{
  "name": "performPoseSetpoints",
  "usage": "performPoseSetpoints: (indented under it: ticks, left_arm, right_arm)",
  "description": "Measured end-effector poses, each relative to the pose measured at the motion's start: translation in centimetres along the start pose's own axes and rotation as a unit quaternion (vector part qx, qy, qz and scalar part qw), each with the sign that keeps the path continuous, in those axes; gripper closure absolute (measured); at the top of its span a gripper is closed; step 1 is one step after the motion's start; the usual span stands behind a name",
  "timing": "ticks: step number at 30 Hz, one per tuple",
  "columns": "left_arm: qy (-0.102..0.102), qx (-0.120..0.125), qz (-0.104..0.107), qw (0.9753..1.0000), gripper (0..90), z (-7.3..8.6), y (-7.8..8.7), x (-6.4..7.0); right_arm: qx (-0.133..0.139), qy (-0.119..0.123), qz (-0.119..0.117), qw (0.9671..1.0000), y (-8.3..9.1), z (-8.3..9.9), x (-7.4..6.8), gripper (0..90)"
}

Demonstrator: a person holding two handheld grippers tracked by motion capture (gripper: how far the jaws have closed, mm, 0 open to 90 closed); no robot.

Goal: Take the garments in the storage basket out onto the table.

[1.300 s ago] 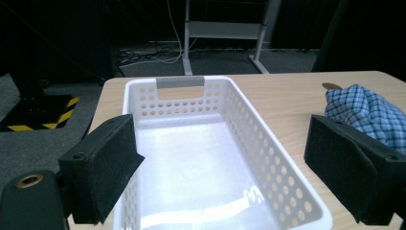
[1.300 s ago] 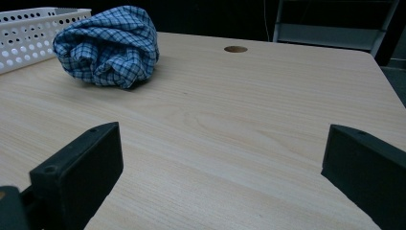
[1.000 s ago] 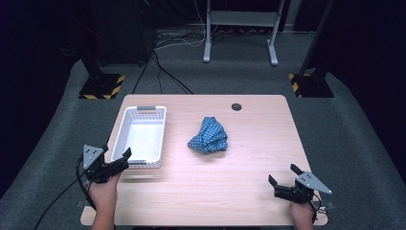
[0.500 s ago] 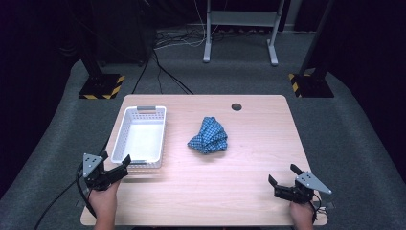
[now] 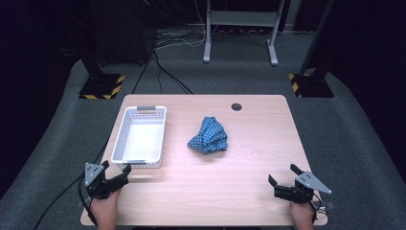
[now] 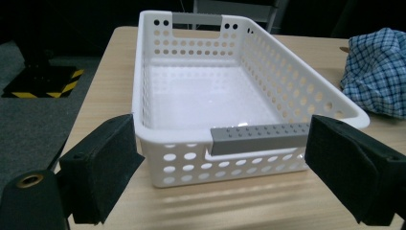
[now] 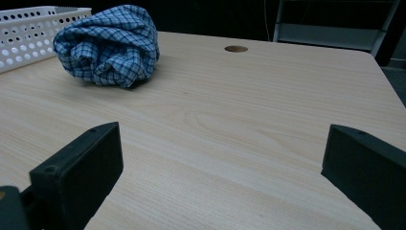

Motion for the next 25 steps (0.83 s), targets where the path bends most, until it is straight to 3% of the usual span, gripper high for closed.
performPoseSetpoints:
  ticks: [10, 14, 25]
  left_arm:
    - [0.012, -0.024, 0.000, 0.9996, 11.2, 2.8, -0.3, 0.3]
    - [0.007, -0.034, -0.002, 0.9994, 11.3, 3.4, -0.4, 0.5]
    - [-0.001, -0.039, -0.001, 0.9992, 11.4, 3.6, -0.4, 1.1]
  right_arm:
    - [0.000, 0.000, -0.001, 1.0000, 0.0, 0.0, 0.0, 0.0]
    - [0.000, 0.000, -0.001, 1.0000, 0.0, 0.0, 0.0, 0.0]
    - [0.002, 0.002, -0.003, 1.0000, 0.0, 0.0, 0.0, 0.0]
Point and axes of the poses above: each handheld gripper's, and its own axes: y roughly backward along the jaws, z roughly out of its underside, x roughly to its right, the point moved 3 cm from there along -y, roughly forward along the jaws, and after that the axes turned 13 degrees about -y, right-handed, at the moved point
